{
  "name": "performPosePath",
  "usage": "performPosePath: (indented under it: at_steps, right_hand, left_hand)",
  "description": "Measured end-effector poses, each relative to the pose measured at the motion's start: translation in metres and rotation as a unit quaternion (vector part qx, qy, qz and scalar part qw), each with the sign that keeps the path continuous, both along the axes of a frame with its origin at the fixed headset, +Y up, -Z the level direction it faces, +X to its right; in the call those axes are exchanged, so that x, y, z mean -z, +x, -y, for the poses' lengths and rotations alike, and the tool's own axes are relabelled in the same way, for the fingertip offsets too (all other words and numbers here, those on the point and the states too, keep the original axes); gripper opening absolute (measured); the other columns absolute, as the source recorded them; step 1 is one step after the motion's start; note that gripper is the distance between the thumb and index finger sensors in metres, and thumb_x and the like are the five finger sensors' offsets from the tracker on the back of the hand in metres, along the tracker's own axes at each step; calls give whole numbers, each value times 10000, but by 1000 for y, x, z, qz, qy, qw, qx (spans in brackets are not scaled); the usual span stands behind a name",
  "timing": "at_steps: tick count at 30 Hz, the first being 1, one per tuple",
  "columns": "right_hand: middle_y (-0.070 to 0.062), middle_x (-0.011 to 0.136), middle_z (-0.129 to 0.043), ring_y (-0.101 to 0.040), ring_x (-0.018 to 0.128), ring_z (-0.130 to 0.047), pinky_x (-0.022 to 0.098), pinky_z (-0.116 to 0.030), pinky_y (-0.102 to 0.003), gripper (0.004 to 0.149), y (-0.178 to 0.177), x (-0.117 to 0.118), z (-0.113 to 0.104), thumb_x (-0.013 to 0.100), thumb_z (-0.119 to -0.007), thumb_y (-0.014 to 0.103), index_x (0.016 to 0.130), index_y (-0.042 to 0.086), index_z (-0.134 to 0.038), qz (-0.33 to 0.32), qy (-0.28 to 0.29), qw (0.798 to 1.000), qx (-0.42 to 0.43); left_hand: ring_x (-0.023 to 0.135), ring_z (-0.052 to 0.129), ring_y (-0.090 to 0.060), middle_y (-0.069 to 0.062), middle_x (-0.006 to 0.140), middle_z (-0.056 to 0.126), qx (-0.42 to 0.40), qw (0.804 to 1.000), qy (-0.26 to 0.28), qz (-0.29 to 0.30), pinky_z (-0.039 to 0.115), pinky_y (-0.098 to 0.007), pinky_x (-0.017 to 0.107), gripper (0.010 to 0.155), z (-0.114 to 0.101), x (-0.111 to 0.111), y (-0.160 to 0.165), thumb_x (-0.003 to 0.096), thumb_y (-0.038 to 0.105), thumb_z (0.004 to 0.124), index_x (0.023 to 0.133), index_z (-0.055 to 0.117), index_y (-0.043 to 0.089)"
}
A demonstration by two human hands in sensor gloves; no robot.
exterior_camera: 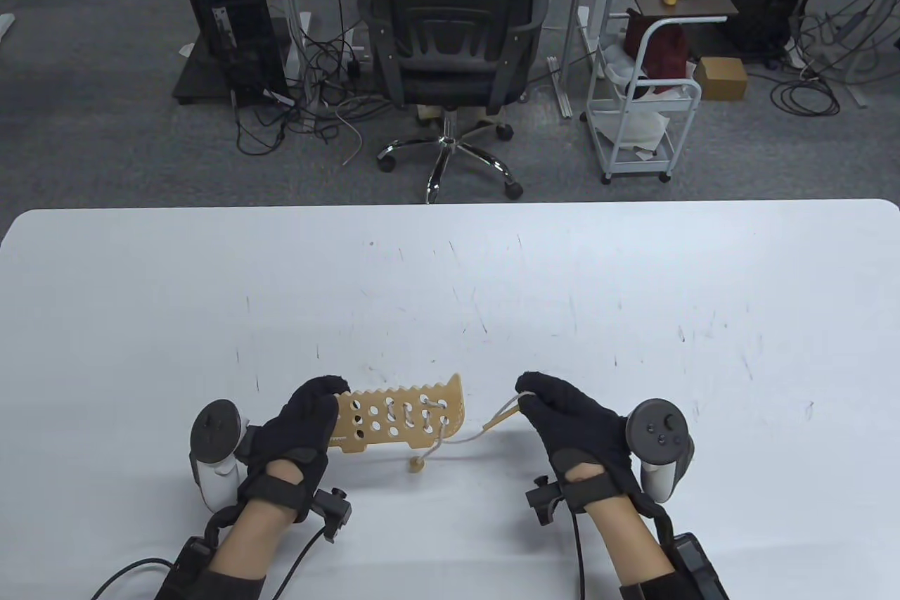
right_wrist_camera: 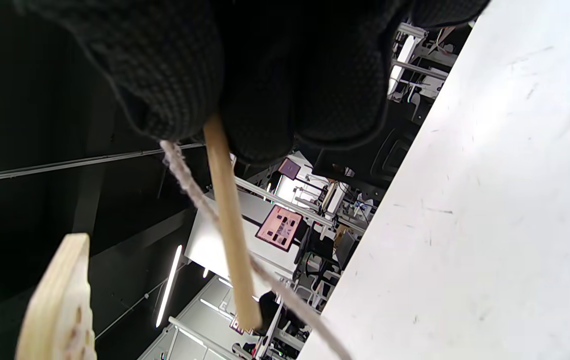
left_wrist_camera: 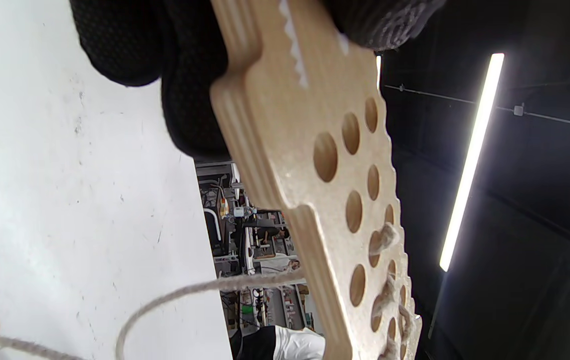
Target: Thread rope through all holes on crocodile lacing toy
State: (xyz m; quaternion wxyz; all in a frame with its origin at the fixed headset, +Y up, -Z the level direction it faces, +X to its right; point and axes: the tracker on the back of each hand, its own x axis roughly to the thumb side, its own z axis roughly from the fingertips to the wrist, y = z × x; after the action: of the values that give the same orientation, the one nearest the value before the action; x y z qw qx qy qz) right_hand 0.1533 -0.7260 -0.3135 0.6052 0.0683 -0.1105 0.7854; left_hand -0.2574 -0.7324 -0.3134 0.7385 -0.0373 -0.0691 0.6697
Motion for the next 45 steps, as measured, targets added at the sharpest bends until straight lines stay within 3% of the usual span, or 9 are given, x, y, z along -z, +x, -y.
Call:
performPosePath:
  at_steps: [7,21,35,45]
  right_hand:
    - [-81,705,-994,-364,652,-934,624,-511,-669,411,-16,-2,7,420,-898,260,818,165,-860,-37,-30,999,7]
    - [-87,712,-997,-369,657,-933,622,-503,-677,395,-47,-6,16,428,-847,238,813,150,-852,-133,-61,989,12]
    - [-79,733,-977,-365,688,-906,632,-473,-681,395,-61,-6,32,431,-800,224,819,163,-839,-194,-129,966,109]
    - [-101,775,-943,-394,727,-853,635,-456,-680,380,-65,-8,30,435,-854,242,812,218,-893,-192,-115,973,52]
  left_hand:
    - [524,1023,-204,-10,731,911,4,999,2,32,766,-474,608,511,0,-4,14,433,415,698,919,714,257]
    - [529,1021,-199,-5,735,907,12,998,17,51,765,-470,612,511,1,-11,32,435,418,693,921,706,261]
    - [527,1021,-196,-1,733,907,-3,998,16,56,768,-468,611,511,1,-12,34,435,417,691,921,707,261]
    - [525,1022,-192,0,733,907,-30,998,2,60,769,-467,610,510,5,-11,33,435,418,689,921,706,264]
